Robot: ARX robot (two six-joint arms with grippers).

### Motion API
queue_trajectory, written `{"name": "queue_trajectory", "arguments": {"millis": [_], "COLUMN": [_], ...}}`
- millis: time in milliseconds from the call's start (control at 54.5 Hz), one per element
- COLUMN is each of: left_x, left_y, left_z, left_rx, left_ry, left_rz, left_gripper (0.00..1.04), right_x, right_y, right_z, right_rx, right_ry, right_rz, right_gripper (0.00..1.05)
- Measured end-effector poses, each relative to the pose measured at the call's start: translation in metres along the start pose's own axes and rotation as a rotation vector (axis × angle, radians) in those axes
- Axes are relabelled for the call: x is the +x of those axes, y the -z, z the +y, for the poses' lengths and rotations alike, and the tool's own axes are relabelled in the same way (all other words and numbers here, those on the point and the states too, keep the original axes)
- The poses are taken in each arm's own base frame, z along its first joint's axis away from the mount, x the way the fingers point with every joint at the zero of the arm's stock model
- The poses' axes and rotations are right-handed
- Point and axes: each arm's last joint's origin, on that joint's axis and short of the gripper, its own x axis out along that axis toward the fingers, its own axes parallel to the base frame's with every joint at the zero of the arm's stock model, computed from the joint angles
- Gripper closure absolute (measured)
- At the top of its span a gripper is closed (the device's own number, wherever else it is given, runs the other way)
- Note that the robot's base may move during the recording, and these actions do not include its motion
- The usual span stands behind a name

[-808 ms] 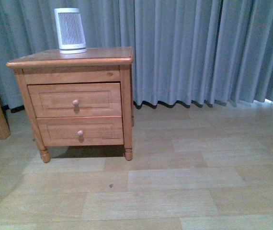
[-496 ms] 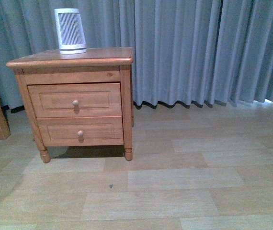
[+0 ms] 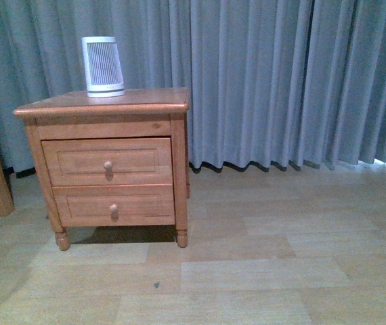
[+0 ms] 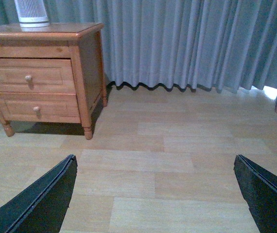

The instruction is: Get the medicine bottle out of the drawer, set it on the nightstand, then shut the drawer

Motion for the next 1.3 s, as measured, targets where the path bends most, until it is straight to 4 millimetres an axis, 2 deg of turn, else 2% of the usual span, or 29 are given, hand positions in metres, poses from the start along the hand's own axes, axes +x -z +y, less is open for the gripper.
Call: {"name": "queue_trajectory", "arguments": {"millis": [1212,1248,1303], "left_x": [0.0,0.0003,0.0047], "left_y": [-0.0001,0.0003,-0.0069], "left_z": [0.0,0.0001,0.0017], "left_rx": [0.0,-0.017,-0.065], "left_ry": [0.0,0.005,0.017], "left_rz": [-0.001,0.03,0.167], "left_gripper": [0.07,0.07,0.07], "right_x": [0.0,0.0,0.0], "right_y": [0.0,0.0,0.0], "right_z": [0.0,0.0,0.0], "right_rx": [0.0,0.0,0.0], "right_ry": [0.0,0.0,0.001], "right_rz": [0.0,0.0,0.0], "right_gripper": [0.07,0.07,0.07]}}
